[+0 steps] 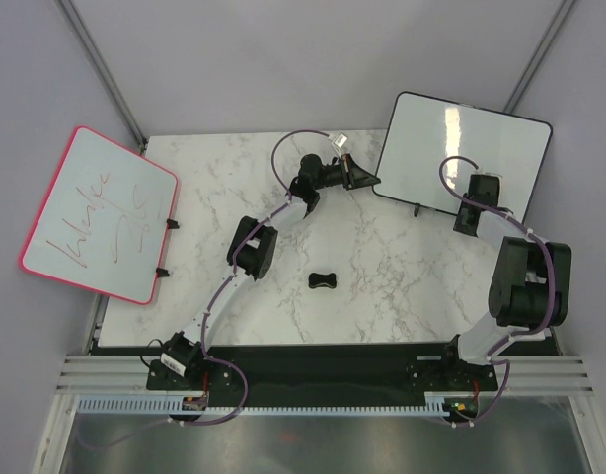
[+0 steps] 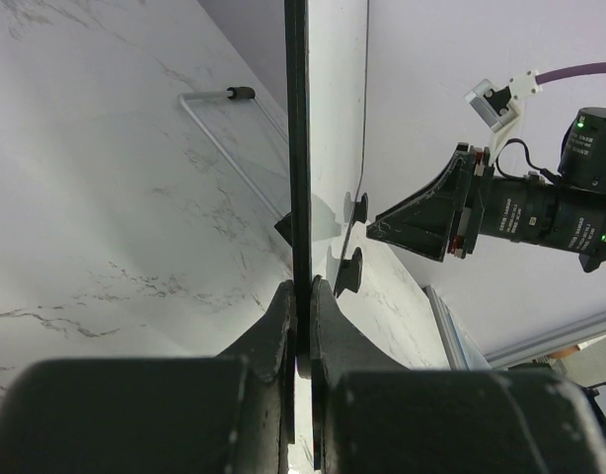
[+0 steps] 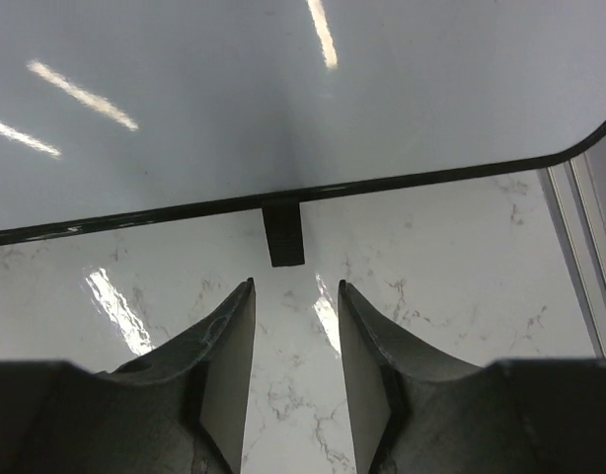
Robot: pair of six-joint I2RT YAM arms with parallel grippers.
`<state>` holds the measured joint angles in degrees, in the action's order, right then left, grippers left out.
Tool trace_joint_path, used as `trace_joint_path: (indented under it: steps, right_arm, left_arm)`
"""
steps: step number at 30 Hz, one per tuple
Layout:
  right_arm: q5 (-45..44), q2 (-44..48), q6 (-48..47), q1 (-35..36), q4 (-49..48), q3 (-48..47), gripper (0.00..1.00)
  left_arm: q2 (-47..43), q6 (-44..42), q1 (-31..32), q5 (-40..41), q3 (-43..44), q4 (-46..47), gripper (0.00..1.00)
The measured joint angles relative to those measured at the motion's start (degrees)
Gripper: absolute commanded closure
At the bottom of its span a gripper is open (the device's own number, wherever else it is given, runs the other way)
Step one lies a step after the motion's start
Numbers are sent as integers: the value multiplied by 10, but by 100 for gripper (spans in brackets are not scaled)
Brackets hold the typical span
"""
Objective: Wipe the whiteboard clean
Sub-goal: Adjust the whiteboard stand at the center of the board.
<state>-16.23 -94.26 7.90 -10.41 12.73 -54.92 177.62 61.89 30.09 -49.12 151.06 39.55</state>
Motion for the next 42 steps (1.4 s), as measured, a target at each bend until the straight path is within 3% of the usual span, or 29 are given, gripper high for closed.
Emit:
trace_joint_path:
  steps: [8, 22, 25, 35, 36, 42]
  right_arm:
    - [15, -16, -35, -3, -79, 2, 59]
    - [25, -41, -43, -4, -103, 2, 67]
    - [24, -42, -49, -4, -104, 2, 84]
    - [29, -44, -45, -7, -104, 3, 93]
    - [29, -44, -45, -7, -105, 4, 100]
    - [32, -44, -45, -7, -112, 9, 100]
  left_arm:
    - [0, 0, 0, 0, 0, 0, 98]
    - [0, 0, 0, 0, 0, 0, 98]
    - [0, 0, 0, 0, 0, 0, 98]
    - [0, 5, 0, 2, -5, 10, 98]
    - [0, 5, 0, 2, -5, 11, 97]
    - [0, 7, 0, 4, -10, 18, 81]
